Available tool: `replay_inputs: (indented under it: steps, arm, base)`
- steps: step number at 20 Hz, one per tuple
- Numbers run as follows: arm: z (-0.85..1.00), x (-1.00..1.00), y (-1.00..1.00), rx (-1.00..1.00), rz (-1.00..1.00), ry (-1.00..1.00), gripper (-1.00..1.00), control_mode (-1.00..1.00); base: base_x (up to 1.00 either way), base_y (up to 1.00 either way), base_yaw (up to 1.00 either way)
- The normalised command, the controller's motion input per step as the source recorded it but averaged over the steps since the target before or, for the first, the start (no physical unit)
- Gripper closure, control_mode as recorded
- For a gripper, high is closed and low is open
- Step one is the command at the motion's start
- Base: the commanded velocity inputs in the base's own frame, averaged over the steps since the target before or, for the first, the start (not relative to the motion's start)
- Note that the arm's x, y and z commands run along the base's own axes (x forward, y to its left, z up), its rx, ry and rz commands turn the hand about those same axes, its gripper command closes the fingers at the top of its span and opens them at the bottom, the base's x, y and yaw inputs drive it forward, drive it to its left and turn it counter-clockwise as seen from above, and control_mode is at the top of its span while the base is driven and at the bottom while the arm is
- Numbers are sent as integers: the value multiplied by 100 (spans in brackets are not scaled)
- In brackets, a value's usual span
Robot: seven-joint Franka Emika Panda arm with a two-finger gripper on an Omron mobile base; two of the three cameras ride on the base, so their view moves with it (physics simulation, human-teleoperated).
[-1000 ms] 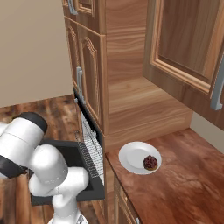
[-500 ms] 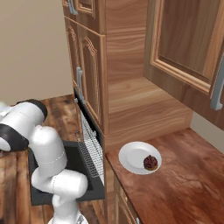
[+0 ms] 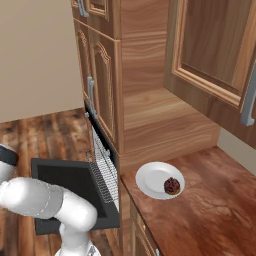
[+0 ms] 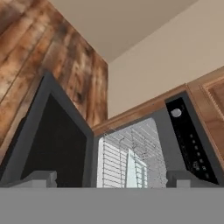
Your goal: Take the baked cake out of the oven and place it on the plate for cooling. Then close the oven door.
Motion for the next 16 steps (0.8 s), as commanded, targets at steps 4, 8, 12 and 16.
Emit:
replay_inputs:
  steps: [4,8,12,16]
  arm:
    - [-65,-45,47,-19,-30,0,-100,-100]
    - [-41,-37,53,-14,-31,0,-100,-100]
    - [-38,-23,49,-14,-32,0,-100,-100]
    - [-51,-11,45,-19,-32,0,-100,-100]
  base:
    - [0,0,0]
    - [0,0,0]
    - [0,0,0]
    - [0,0,0]
